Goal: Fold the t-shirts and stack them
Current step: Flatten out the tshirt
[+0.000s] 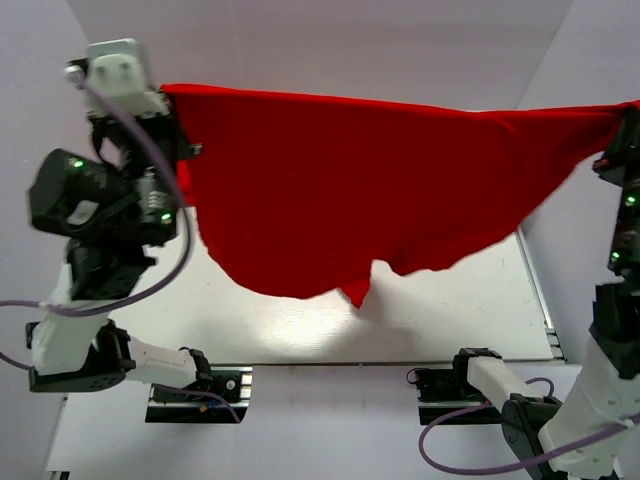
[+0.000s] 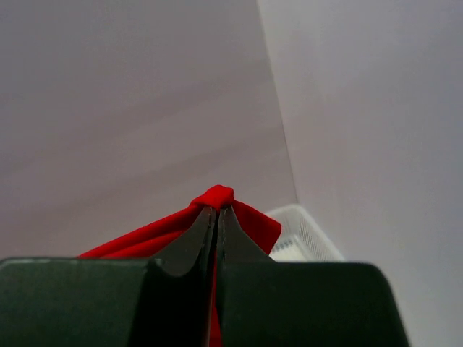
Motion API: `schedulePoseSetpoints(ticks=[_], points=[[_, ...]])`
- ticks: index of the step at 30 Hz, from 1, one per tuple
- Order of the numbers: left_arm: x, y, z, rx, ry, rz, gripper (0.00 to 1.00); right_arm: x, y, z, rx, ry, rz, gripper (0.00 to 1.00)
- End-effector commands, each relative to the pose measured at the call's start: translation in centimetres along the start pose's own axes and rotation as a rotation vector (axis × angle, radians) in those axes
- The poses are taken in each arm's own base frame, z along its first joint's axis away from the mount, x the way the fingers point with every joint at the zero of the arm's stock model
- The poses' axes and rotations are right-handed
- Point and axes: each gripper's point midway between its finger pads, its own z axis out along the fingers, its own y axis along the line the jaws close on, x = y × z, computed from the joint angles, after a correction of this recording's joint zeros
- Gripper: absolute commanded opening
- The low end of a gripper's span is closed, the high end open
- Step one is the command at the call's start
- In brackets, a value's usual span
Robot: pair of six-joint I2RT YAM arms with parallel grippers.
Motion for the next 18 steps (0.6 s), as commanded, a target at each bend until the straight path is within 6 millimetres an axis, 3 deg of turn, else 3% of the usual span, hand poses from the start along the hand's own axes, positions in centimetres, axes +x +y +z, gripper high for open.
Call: schedulePoseSetpoints(ticks=[1,6,10,13,16,18], points=[[-1.1,1.8,0.4,-0.13,0.003,0.099,0.0,-4.7,-1.0,-1.0,0.051,-0.155,-0.06,0.0],[-4.0,2.6,0.4,-0.095,-0.066,0.022,0.0,-9.5,-1.3,-3.7,0.059,-0.321,-0.083,0.0],[-4.3,3.0,0.3,-0.086,-0.075,0.021,0.0,-11.9,-1.6,-6.5,0.056,-0.409,-0.083,0.0],[-4.0,2.7,0.4,-0.083,-0.07,0.038,0.0,-12.1,-2.0,-7.0,0.071,-0.426,-0.09,0.0],[-2.9,2.1,0.5,-0.093,-0.045,0.072,0.0,-11.0,-2.1,-5.9,0.082,-0.394,-0.099,0.0],[-2.0,1.8,0.5,-0.096,-0.033,0.089,0.0,-8.6,-2.2,-4.1,0.089,-0.326,-0.109,0.0]])
